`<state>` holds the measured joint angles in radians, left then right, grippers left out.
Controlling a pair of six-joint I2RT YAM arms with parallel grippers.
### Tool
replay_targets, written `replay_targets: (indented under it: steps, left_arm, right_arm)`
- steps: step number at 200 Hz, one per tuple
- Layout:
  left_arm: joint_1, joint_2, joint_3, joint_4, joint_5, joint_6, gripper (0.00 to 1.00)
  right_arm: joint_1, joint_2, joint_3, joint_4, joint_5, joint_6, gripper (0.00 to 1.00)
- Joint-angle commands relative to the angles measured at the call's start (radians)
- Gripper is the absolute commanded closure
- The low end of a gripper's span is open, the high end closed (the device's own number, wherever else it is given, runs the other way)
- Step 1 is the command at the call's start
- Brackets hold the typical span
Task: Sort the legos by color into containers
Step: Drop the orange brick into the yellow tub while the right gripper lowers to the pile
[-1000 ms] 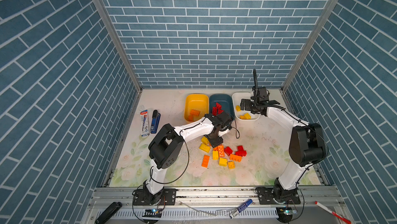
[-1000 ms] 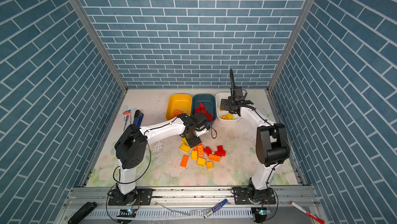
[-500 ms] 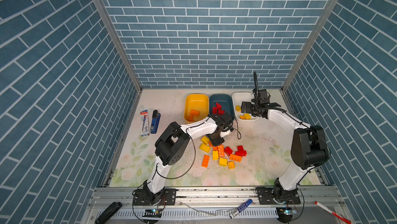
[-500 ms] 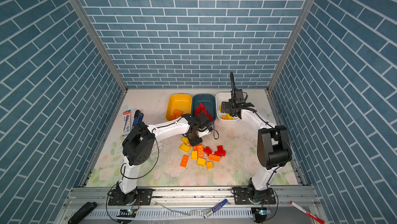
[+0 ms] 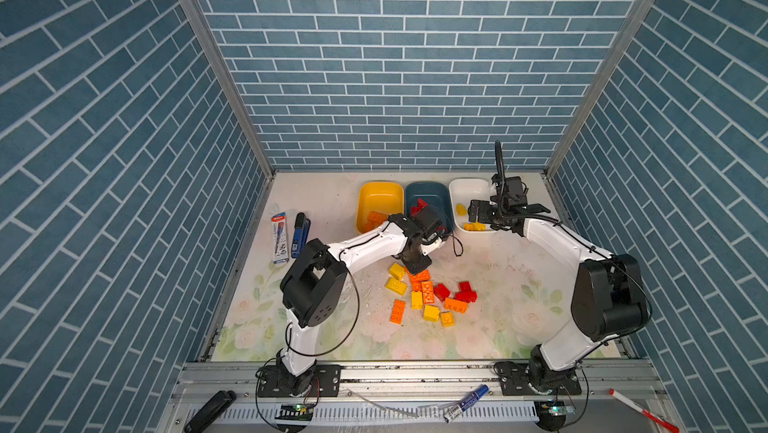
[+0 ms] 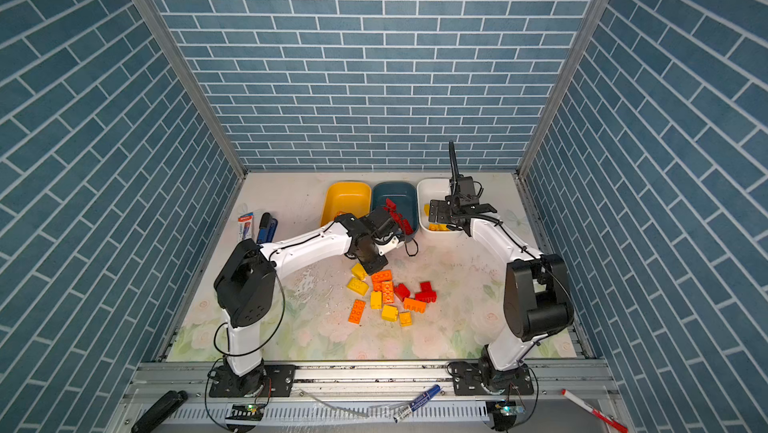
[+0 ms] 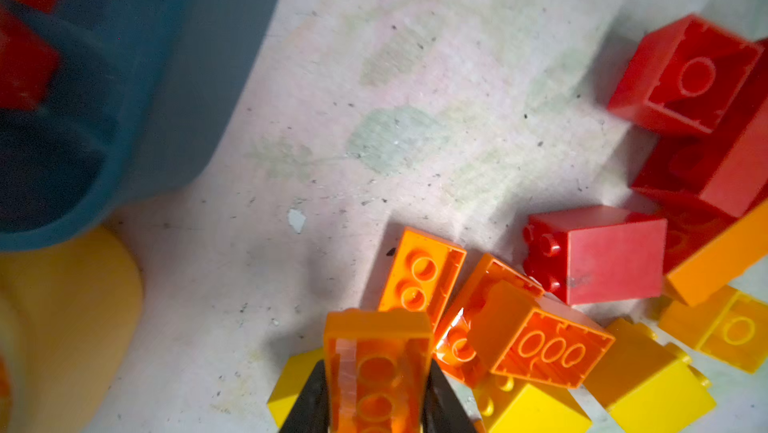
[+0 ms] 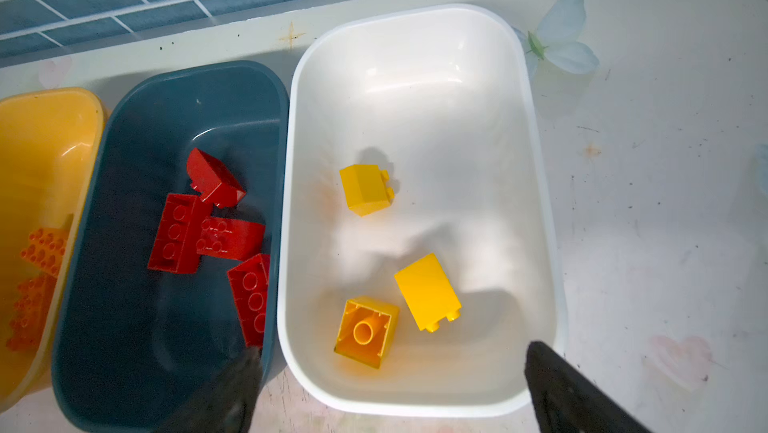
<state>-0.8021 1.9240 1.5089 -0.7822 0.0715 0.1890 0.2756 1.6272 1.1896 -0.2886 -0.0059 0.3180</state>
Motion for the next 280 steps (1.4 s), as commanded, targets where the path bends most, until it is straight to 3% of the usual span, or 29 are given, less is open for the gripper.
replay_targets:
  steps: [1, 47, 98, 153, 193, 220, 236, 255, 280]
  left_arm:
    - [0.036, -0.051, -0.038, 0.075, 0.000, -0.060, 0.76]
    - [0.154, -0.112, -0.106, 0.245, 0.065, -0.201, 0.76]
    - [0.271, -0.097, -0.104, 0.332, 0.027, -0.372, 0.76]
    - [0.332, 0.067, 0.109, 0.206, -0.119, -0.469, 0.75]
    - [0.355, 0.188, 0.292, 0.138, -0.150, -0.546, 0.72]
    - [0.374, 0.270, 0.426, 0.057, -0.149, -0.609, 0.56]
    - [0.378, 0.295, 0.473, 0.029, -0.128, -0.627, 0.39]
    - [0.378, 0.279, 0.460, 0.046, -0.090, -0.636, 0.22]
    - [0.378, 0.218, 0.398, 0.076, -0.066, -0.642, 0.11]
  right_arm:
    - [-0.001, -0.052, -0.054, -0.009, -0.053, 0.020, 0.01]
    - [0.004, -0.101, -0.100, -0.054, -0.139, 0.037, 0.01]
    - [0.011, -0.145, -0.164, -0.074, -0.153, 0.058, 0.01]
    - [0.017, -0.161, -0.166, -0.088, -0.180, 0.049, 0.02]
    - [0.051, -0.155, -0.167, -0.096, -0.247, 0.041, 0.02]
    - [0.107, -0.145, -0.172, -0.113, -0.228, 0.047, 0.03]
    - [0.147, -0.142, -0.181, -0.128, -0.206, 0.053, 0.03]
    - [0.191, -0.136, -0.195, -0.156, -0.227, 0.029, 0.04]
    - [0.256, -0.105, -0.176, -0.281, -0.275, -0.077, 0.13]
